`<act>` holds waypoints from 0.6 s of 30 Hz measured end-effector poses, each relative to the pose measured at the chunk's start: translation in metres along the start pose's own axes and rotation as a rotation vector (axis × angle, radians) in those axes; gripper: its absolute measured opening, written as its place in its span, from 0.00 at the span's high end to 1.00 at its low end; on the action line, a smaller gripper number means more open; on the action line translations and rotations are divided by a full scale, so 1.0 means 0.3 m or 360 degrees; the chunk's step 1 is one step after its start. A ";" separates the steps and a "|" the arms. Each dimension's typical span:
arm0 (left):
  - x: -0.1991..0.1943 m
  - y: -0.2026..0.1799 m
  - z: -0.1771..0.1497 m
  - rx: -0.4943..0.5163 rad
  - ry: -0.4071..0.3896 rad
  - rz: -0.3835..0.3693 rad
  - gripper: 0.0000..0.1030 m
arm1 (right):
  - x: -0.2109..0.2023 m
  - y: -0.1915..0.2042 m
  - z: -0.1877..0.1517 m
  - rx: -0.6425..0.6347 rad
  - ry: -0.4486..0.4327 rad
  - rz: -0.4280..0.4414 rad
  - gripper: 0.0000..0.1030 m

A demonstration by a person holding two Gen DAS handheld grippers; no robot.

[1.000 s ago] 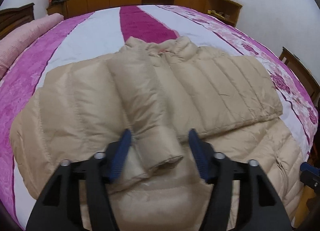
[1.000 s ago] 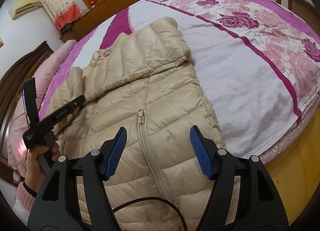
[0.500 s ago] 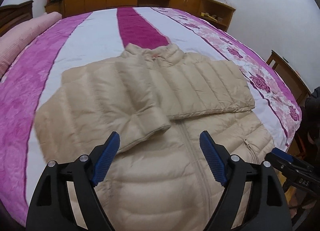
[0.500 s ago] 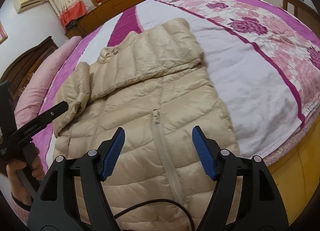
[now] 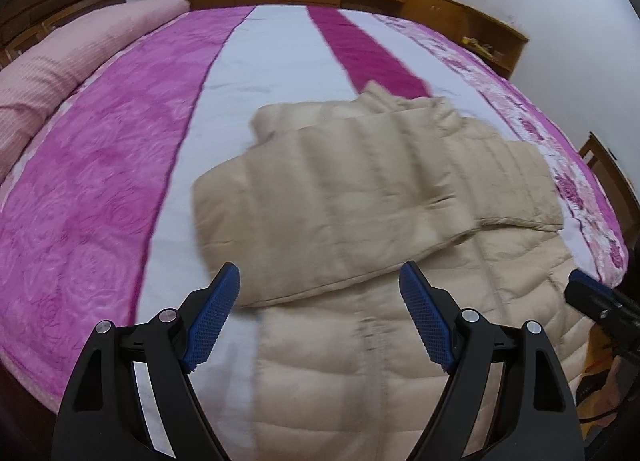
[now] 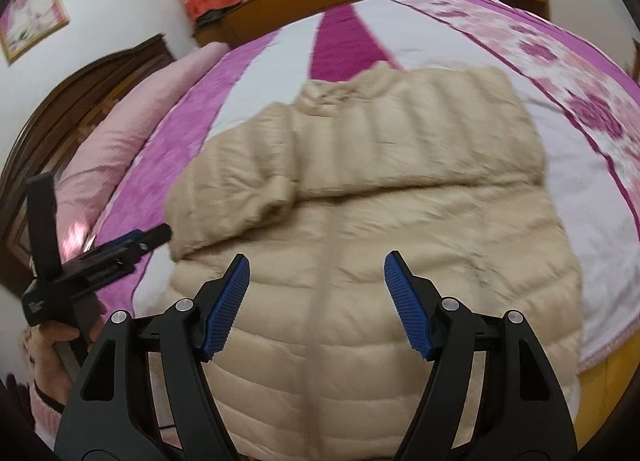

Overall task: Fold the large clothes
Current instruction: 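Move the right tool to the side edge of the jacket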

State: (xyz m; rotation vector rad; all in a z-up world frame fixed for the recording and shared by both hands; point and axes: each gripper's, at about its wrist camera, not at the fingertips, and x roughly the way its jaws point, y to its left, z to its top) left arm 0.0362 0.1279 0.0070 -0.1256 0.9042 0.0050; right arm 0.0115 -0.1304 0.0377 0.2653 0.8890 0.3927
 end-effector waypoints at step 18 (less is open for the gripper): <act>0.057 0.280 -0.093 -0.0187 0.0078 0.0093 0.23 | 0.361 0.403 0.048 -0.0304 0.0141 0.0065 0.32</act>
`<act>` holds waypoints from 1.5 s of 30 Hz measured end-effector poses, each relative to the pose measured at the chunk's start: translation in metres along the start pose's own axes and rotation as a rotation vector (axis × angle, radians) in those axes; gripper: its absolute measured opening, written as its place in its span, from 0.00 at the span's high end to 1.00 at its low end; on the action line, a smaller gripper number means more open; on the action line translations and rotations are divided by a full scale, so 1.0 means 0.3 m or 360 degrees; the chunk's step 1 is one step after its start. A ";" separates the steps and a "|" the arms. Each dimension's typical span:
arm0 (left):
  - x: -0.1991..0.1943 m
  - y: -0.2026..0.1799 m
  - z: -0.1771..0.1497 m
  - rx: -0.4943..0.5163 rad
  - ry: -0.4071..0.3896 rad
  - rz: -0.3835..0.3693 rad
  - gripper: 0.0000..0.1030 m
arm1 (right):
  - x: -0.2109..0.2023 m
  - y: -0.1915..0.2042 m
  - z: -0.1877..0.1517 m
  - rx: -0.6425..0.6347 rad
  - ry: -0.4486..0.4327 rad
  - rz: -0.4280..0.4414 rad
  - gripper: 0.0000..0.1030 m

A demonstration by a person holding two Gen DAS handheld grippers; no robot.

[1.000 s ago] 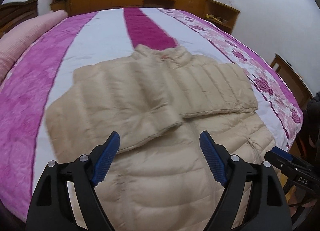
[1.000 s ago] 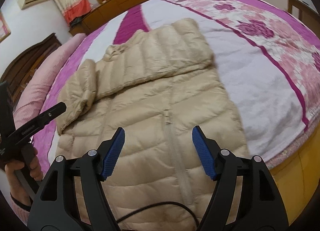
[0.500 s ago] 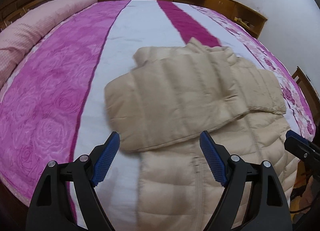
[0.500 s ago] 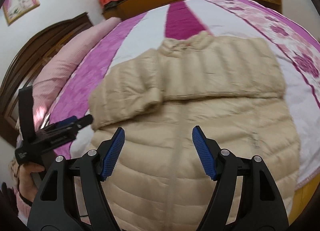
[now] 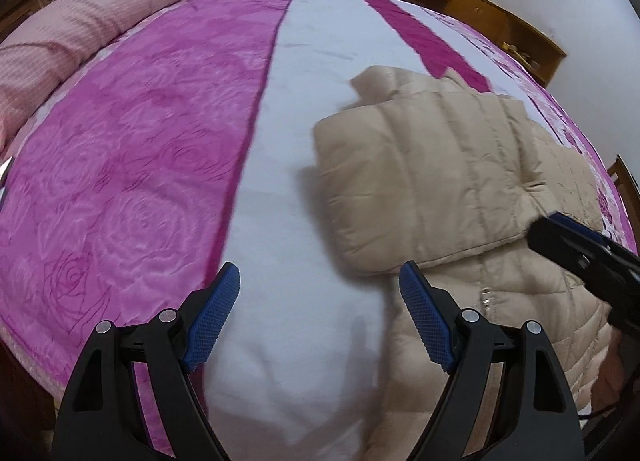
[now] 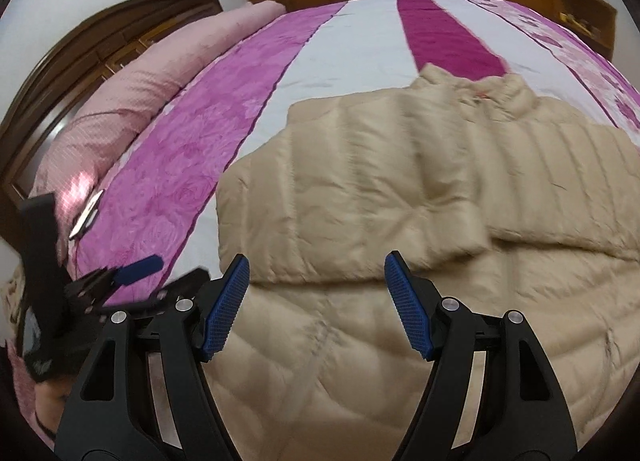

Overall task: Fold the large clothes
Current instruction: 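Move the right tool to the side edge of the jacket, then grasp the jacket side with the right tool and fold it toward the zipper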

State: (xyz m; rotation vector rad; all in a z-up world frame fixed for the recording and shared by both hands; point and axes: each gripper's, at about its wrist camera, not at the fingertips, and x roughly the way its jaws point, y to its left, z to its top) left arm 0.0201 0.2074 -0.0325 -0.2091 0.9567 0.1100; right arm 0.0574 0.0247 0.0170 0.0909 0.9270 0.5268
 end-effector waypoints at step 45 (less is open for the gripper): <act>-0.066 -0.219 0.077 0.0139 -0.0151 -0.0135 0.23 | -0.296 -0.373 0.026 0.0362 -0.0330 0.0013 0.93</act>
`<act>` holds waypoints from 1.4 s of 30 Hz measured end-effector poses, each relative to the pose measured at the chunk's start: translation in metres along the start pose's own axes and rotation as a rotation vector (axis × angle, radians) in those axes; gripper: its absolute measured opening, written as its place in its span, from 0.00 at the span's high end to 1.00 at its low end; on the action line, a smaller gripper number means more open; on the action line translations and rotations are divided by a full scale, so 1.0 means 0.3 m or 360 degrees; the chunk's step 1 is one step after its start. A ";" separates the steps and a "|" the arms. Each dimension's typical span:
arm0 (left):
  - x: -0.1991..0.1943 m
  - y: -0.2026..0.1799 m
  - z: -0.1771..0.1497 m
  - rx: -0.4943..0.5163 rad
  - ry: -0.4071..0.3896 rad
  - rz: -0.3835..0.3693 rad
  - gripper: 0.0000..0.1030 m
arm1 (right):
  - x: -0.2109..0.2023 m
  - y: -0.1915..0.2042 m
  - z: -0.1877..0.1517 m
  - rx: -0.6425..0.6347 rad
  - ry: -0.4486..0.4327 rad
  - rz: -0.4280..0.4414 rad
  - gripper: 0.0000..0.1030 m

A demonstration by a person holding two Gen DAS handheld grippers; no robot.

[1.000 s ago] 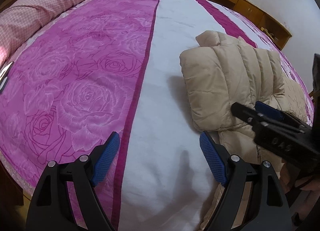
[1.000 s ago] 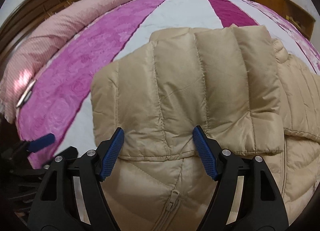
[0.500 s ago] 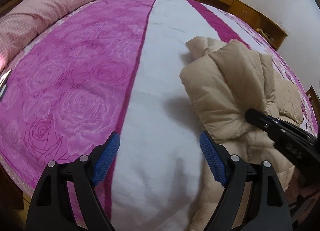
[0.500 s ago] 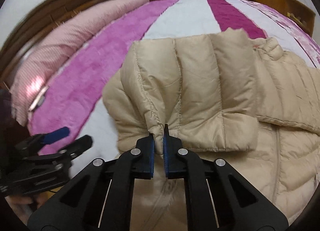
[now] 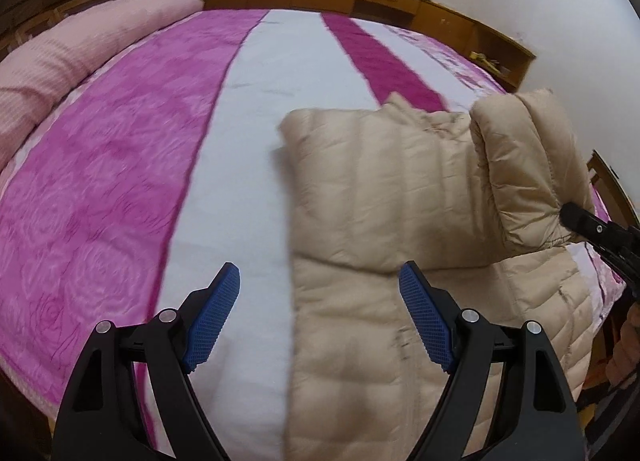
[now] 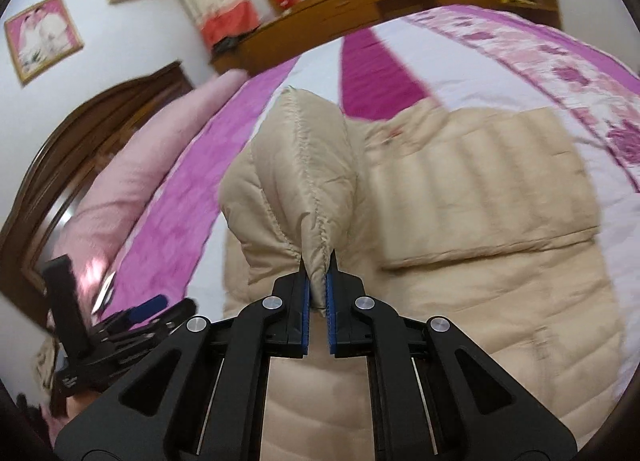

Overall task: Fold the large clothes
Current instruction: 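Grasp the jacket side with the right tool and fold it toward the zipper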

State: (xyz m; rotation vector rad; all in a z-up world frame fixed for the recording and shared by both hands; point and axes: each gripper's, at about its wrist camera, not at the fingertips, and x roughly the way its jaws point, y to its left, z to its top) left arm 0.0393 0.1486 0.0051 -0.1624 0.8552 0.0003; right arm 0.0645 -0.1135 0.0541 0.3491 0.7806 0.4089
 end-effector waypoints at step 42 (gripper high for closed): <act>0.244 -0.241 0.047 0.0111 0.0094 -0.0047 0.23 | 0.166 -0.183 -0.021 -0.0155 0.0052 -0.0413 0.71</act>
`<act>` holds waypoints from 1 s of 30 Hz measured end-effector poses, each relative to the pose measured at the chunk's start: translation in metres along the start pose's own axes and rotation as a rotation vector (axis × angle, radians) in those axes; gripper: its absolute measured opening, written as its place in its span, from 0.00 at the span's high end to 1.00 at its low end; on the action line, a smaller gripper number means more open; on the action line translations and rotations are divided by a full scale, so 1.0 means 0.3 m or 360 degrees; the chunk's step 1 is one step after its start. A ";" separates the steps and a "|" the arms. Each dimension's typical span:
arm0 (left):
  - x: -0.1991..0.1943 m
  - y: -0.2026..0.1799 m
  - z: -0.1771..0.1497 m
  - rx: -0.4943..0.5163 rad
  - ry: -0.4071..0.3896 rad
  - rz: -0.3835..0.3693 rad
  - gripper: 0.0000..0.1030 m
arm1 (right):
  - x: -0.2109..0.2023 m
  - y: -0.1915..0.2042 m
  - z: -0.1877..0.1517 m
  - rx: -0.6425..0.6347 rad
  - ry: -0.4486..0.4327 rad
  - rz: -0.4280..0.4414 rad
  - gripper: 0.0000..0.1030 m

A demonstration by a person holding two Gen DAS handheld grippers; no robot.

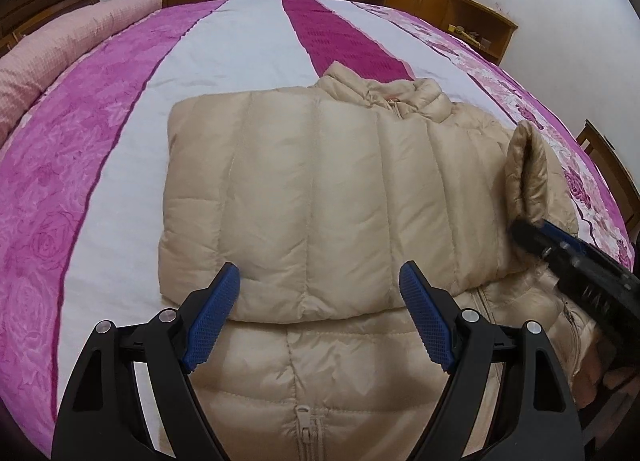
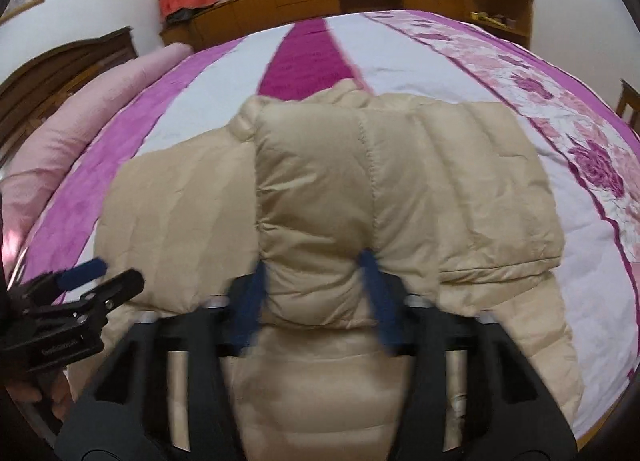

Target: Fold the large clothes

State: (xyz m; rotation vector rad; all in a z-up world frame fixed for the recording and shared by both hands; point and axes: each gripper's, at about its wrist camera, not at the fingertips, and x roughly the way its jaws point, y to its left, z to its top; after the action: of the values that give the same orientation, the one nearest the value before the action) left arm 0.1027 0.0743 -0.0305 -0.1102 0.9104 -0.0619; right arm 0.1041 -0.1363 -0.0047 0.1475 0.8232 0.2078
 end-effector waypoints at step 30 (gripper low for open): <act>-0.130 0.021 -0.058 0.0036 -0.0029 0.0065 0.23 | -0.304 -0.478 -0.056 0.0292 -0.0127 0.0054 0.51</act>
State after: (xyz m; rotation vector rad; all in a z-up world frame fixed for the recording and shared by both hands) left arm 0.0650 0.0833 -0.0113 -0.0710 0.8934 -0.0331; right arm 0.0493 -0.2965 0.0187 0.3405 0.7600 0.1571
